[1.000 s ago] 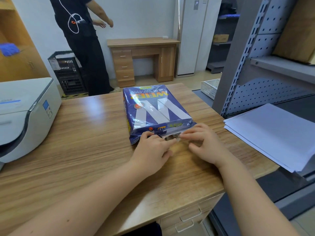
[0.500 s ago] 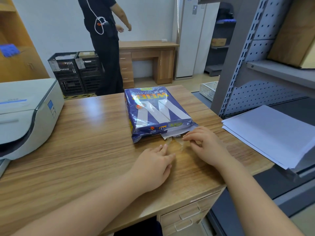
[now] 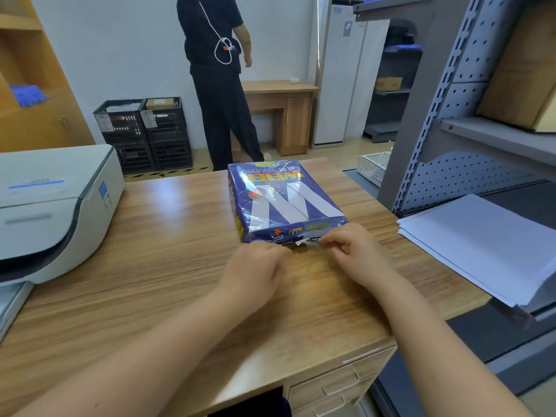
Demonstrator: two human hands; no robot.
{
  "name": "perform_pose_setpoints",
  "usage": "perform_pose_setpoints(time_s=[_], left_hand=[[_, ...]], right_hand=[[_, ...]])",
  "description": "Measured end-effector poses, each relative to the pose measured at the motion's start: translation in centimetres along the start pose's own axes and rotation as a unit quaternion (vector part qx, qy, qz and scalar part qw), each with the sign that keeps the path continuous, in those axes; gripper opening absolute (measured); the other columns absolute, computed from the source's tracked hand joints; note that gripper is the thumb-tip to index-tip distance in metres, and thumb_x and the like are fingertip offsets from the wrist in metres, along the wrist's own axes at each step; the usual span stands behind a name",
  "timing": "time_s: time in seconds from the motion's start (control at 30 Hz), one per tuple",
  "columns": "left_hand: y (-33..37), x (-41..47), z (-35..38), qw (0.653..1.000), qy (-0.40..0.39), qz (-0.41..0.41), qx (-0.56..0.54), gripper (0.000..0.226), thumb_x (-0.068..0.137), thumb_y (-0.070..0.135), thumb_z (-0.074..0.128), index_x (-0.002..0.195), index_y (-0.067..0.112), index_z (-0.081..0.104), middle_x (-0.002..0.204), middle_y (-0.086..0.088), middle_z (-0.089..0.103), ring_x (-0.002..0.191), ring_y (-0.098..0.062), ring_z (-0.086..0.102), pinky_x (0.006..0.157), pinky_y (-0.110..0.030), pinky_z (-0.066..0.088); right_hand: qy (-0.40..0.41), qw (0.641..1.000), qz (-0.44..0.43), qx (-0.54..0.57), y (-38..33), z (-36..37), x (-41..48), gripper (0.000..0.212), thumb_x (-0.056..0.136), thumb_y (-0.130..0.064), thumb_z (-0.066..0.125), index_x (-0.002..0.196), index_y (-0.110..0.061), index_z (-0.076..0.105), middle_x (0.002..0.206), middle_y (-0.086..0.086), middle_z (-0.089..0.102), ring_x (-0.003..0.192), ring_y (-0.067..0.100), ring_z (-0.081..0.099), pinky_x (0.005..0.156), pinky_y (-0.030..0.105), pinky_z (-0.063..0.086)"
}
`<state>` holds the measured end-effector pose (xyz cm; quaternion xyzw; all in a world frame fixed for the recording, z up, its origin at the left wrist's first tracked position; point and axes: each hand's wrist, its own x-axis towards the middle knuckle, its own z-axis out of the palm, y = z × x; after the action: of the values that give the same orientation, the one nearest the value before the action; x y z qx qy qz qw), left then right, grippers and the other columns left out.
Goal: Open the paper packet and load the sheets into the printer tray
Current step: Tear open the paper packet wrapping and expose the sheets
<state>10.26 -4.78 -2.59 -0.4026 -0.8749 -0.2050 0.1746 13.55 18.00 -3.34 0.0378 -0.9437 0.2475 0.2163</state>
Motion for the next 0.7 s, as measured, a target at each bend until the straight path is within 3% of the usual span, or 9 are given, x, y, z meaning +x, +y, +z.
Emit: perform_pose_setpoints(time_s=[0.07, 0.17, 0.27, 0.4, 0.57, 0.7], left_hand=[[-1.5, 1.3, -0.2, 0.998, 0.057, -0.025, -0.01, 0.022, 0.077, 0.009, 0.059, 0.092, 0.015, 0.074, 0.087, -0.001, 0.074, 0.08, -0.028, 0.066, 0.068, -0.036, 0.054], [-3.4, 3.4, -0.1, 0.994, 0.091, -0.057, -0.02, 0.026, 0.078, 0.002, 0.067, 0.101, 0.014, 0.072, 0.097, -0.003, 0.073, 0.091, -0.03, 0.063, 0.078, -0.037, 0.05], [-4.9, 4.9, 0.0, 0.996, 0.052, -0.064, -0.043, 0.03, 0.08, 0.011, 0.072, 0.11, 0.017, 0.069, 0.111, -0.001, 0.069, 0.108, -0.025, 0.058, 0.089, -0.036, 0.046], [-5.7, 5.0, 0.5, 0.993, -0.005, -0.08, -0.084, 0.046, 0.079, 0.024, 0.075, 0.123, 0.026, 0.06, 0.13, 0.008, 0.057, 0.123, -0.015, 0.046, 0.101, -0.026, 0.035], [-5.9, 4.6, 1.3, 0.994, -0.019, -0.067, -0.082, 0.055, 0.078, 0.026, 0.075, 0.129, 0.029, 0.053, 0.127, 0.009, 0.058, 0.12, -0.015, 0.047, 0.098, -0.031, 0.042], [-5.9, 4.9, 1.9, 1.0, -0.016, 0.0, -0.015, 0.059, 0.073, 0.028, 0.077, 0.128, 0.022, 0.057, 0.122, 0.002, 0.063, 0.11, -0.022, 0.055, 0.093, -0.036, 0.045]], right_hand=[[0.021, 1.0, -0.004, -0.011, 0.1, 0.3, 0.6, 0.027, 0.083, 0.001, 0.059, 0.096, -0.017, 0.075, 0.095, -0.004, 0.072, 0.098, 0.021, 0.056, 0.083, 0.034, 0.046], [0.051, 0.998, 0.004, -0.034, 0.2, 0.7, 2.0, 0.027, 0.082, 0.002, 0.06, 0.098, -0.015, 0.074, 0.099, 0.0, 0.072, 0.098, 0.024, 0.057, 0.084, 0.038, 0.046], [0.064, 0.995, -0.011, -0.071, 0.7, 1.0, 3.3, 0.029, 0.074, 0.003, 0.065, 0.096, -0.014, 0.073, 0.097, 0.004, 0.068, 0.094, 0.029, 0.057, 0.08, 0.037, 0.042], [0.007, 0.995, -0.026, -0.098, 1.4, 1.5, 4.5, 0.039, 0.07, -0.006, 0.068, 0.106, -0.02, 0.067, 0.106, 0.003, 0.057, 0.1, 0.024, 0.048, 0.084, 0.034, 0.038], [0.083, 0.994, -0.028, -0.068, 1.9, 2.7, 4.6, 0.032, 0.072, -0.005, 0.07, 0.101, -0.016, 0.066, 0.1, 0.002, 0.061, 0.096, 0.022, 0.05, 0.081, 0.028, 0.034], [0.128, 0.99, -0.032, -0.056, 2.3, 3.1, 4.6, 0.018, 0.074, -0.009, 0.068, 0.091, -0.016, 0.067, 0.091, 0.0, 0.064, 0.09, 0.018, 0.05, 0.077, 0.029, 0.034]])
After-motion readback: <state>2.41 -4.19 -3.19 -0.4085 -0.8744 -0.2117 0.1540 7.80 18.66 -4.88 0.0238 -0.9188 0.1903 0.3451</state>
